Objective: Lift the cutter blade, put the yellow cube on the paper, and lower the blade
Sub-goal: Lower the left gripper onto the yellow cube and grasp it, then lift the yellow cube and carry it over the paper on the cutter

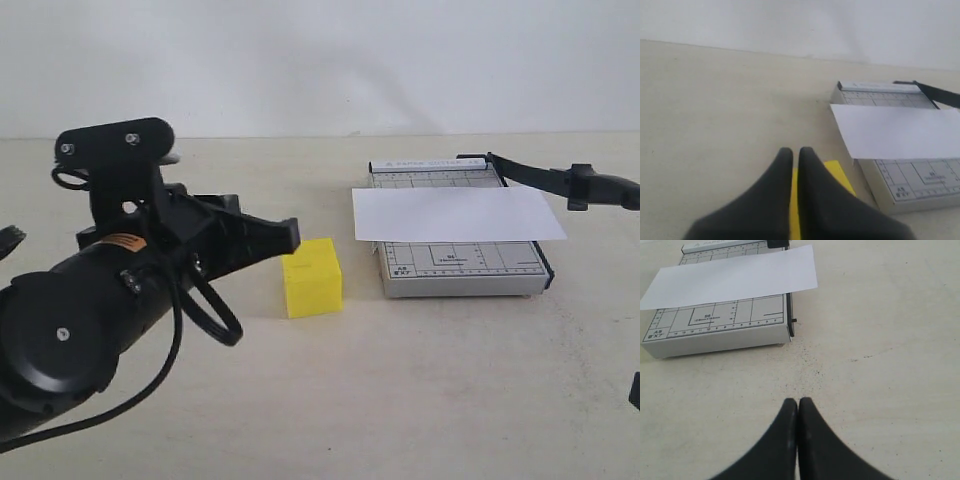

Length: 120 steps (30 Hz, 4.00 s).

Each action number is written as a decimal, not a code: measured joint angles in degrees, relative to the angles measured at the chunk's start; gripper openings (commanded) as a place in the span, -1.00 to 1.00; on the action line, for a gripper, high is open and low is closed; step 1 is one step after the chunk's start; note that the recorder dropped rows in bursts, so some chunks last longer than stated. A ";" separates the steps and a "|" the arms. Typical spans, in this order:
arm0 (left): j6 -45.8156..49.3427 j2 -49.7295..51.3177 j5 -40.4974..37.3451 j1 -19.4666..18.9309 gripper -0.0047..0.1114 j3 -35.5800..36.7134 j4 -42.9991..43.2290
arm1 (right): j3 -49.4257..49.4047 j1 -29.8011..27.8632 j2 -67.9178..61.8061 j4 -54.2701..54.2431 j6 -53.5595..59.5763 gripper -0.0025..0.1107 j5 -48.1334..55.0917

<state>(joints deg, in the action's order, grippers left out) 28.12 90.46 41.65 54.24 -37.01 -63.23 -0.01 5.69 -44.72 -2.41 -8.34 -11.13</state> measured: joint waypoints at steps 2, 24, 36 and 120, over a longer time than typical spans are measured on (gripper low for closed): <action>0.41 0.50 -1.46 0.00 -0.61 0.00 3.39 | 0.00 0.00 0.00 0.00 0.00 -0.96 0.07; -4.62 13.28 -6.84 0.00 0.75 -8.85 -1.52 | 0.00 0.00 0.00 0.00 0.15 -0.96 0.49; 15.54 24.48 -6.77 0.00 0.75 -22.91 -20.09 | 0.00 0.00 0.00 0.00 0.15 -0.96 0.93; 55.04 45.80 -46.26 -10.38 -0.84 -72.86 -11.71 | 0.00 0.00 0.00 0.00 -3.71 -0.96 3.00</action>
<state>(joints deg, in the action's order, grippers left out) 83.16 136.26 -4.61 43.86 -109.87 -74.94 -0.01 5.69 -44.72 -2.41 -12.05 -8.13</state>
